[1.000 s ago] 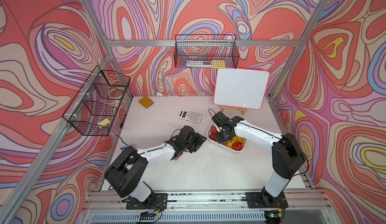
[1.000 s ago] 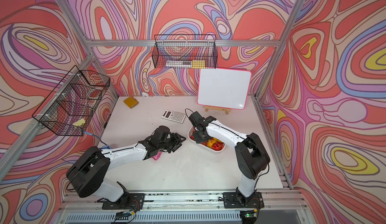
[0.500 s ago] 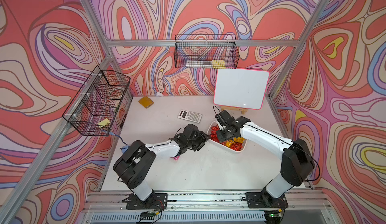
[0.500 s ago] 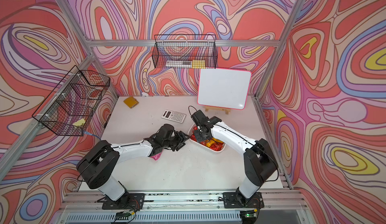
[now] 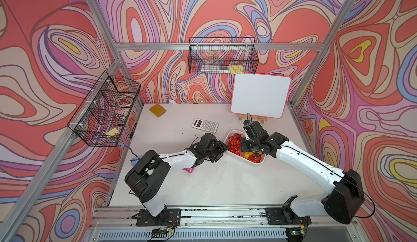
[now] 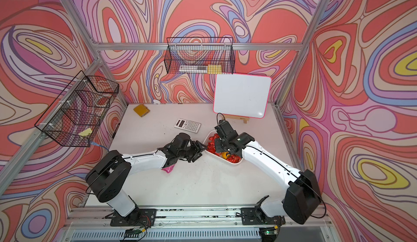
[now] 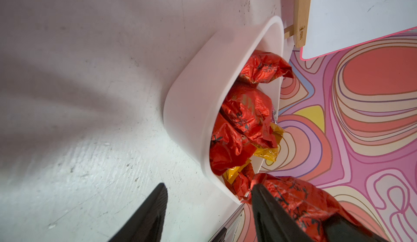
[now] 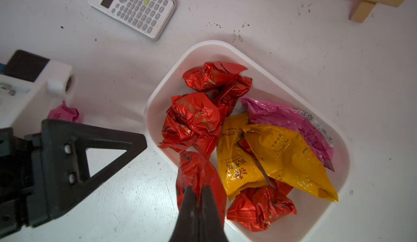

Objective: Take the tea bags out of the storage box
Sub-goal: Adjust the storage box at the center of the board.

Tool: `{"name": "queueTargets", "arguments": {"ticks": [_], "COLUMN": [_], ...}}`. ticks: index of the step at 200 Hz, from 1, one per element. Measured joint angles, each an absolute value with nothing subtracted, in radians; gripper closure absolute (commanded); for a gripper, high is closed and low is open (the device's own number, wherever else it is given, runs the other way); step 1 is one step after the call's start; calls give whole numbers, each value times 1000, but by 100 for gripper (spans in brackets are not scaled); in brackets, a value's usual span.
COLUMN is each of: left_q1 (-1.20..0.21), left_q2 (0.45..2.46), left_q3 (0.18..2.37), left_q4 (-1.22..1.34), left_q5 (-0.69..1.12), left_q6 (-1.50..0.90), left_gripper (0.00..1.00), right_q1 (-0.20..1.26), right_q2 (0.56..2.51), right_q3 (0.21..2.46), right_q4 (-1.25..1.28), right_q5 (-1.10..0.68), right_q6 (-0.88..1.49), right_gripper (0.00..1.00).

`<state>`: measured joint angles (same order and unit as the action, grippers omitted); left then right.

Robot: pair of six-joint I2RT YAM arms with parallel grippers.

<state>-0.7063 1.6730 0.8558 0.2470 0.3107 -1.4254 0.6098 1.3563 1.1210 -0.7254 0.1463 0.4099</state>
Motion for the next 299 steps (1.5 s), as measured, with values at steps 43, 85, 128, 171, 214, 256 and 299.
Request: {"name": "queueTargets", "arguments": {"ticks": [43,85,128,171,214,256,299], "left_q1": [-720,-739,-748,-760,-760,-760,-760], "left_q2": [1691,1752,1793,1811,1890,1952,2056], "left_q3": [874,933,1010,1062,1189,1323,1498], "left_q4": [237,220,146,60,-31,-140,-268], "left_q5": [302,296,261,216,206,208,239], "left_q6": [-1446,-1467,-1475,-1478,-1411,-1281,-1114], "left_gripper": [45,50,64,75,82,87,87], "right_q1": [610,610,610,610,610,610,610], "right_q2": [1299,1213,1103,1047,1043,1010,956], "right_q3": [1085,1045,1020,1015,1015,1015,1015], "right_q4": [-694,-686,-709,-742,-770,-794,-836], "right_q5": [178,216,260,297,310,317,318], "right_q6": [494,551,587,601,604,604,612], "right_gripper": [100,100,100,100,100,100,100]}}
